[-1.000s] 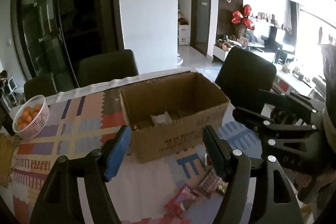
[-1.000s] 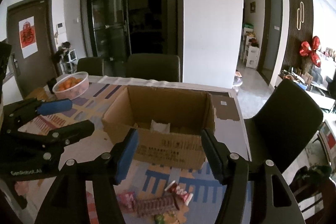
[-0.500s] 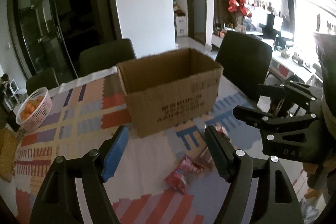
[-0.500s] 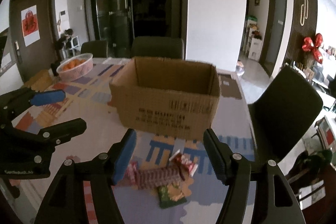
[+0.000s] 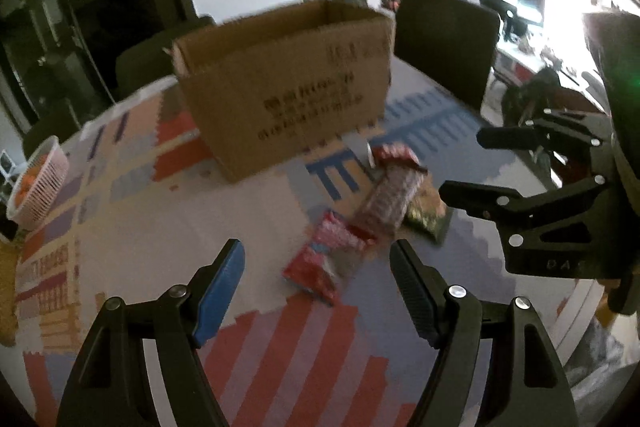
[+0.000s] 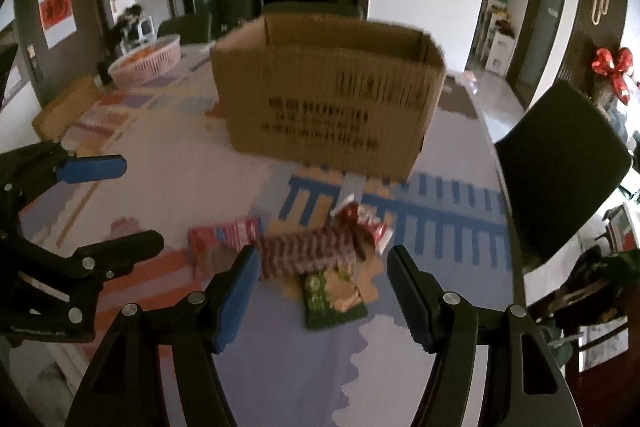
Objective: Organize snacks
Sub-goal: 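Grasp the red hawthorn bag with the left tool while the right tool grasps the green cracker packet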
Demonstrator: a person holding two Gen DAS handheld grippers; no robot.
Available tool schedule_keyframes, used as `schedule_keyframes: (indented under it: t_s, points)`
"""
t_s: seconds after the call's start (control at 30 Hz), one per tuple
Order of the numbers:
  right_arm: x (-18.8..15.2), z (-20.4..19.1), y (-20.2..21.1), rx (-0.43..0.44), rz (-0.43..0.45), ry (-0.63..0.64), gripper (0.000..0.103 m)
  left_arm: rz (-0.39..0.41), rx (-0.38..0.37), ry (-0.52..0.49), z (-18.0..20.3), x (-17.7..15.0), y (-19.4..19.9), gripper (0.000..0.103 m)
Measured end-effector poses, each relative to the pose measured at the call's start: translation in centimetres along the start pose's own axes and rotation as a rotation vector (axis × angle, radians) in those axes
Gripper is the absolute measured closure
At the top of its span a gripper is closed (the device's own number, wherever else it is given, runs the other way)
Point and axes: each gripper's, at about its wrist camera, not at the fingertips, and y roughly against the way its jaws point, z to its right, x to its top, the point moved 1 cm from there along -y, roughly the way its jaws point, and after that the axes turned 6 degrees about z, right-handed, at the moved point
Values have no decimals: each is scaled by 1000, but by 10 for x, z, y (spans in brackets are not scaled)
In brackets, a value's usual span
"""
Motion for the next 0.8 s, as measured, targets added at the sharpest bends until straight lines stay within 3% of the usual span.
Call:
schedule_keyframes:
  t_s: [0.3,0.8]
  points:
    - [-21,2,-38,-4,-133,15,36,-134,-84,17,-3,-17,-45,28]
    - [-34,10,-82,-1,-242,2,36,-234,-81,-17,-6,-21,-99,28]
